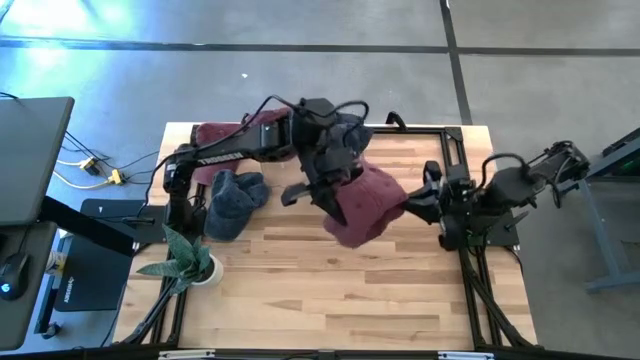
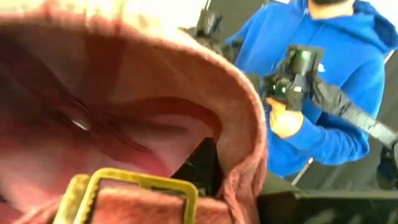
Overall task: Pick & Place hat
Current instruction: Put the bottom red cap into the left bin
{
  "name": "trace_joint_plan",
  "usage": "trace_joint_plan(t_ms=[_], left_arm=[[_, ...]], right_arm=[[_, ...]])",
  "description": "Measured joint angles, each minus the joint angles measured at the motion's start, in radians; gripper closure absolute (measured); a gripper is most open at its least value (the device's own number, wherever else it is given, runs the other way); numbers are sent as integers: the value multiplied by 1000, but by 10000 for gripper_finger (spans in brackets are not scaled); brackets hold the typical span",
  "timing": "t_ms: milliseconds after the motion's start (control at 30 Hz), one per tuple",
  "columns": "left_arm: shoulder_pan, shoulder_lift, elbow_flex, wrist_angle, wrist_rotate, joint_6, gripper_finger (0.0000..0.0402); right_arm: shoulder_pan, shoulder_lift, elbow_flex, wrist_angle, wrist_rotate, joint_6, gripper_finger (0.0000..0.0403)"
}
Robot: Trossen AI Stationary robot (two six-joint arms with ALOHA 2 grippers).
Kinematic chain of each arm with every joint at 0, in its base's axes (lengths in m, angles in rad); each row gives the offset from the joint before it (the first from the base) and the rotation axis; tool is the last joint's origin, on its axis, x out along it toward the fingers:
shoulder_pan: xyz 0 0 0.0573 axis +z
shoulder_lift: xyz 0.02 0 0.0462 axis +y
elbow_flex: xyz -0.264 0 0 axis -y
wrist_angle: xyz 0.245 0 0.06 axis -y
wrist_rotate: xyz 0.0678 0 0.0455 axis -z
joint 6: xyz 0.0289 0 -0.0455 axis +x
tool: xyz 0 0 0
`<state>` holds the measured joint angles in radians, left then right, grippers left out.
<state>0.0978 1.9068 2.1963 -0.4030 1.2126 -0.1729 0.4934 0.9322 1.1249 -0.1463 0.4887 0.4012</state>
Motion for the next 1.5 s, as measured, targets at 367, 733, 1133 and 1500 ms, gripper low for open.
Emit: trace_joint_plan(t_ms=[367, 733, 1133, 1500], left_arm=[[30, 0, 0, 199, -20, -246, 400], [72, 0, 0, 448, -85, -382, 401], [99, 0, 0, 597, -183, -389, 401], [100, 0, 0, 667, -180, -382, 401]], right_arm=[[-2, -46, -2, -314, -65, -4, 216], [0, -78, -264, -411, -94, 340, 136], [-65, 42, -960, 1276, 14, 293, 139], [-226, 344, -804, 1534, -263, 270, 139]])
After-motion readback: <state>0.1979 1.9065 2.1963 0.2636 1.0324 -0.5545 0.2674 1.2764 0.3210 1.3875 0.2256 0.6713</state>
